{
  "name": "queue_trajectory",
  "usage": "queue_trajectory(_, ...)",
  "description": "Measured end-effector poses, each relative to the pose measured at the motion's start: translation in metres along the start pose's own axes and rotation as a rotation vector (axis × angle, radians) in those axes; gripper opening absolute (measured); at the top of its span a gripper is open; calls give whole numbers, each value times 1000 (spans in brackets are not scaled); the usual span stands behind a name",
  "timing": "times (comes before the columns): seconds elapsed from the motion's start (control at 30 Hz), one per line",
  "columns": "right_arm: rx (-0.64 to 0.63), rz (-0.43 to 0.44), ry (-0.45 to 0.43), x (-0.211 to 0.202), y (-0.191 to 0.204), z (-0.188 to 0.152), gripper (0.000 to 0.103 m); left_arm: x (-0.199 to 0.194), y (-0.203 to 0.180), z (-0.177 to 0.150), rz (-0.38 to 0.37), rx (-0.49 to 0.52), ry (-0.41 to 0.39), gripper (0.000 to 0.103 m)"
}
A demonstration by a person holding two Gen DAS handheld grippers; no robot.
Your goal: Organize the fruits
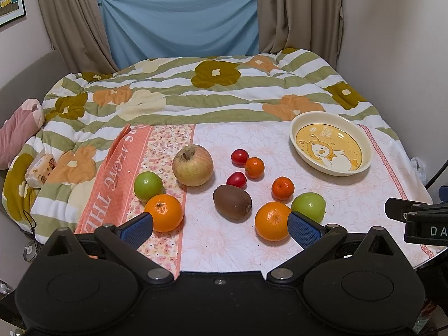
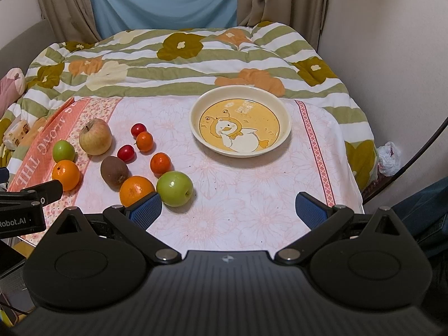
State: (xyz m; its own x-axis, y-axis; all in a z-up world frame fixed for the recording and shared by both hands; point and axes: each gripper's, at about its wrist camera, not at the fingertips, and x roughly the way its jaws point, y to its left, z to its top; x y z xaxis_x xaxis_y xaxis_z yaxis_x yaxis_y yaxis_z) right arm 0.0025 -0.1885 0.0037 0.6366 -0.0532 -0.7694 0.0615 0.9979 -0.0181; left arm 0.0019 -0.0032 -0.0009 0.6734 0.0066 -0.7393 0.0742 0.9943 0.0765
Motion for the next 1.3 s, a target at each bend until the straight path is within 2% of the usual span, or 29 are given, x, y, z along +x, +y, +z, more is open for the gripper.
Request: queue_trajectory(1.3, 2, 1, 2, 4, -2, 4, 103, 0, 3, 4, 1, 2, 0, 103)
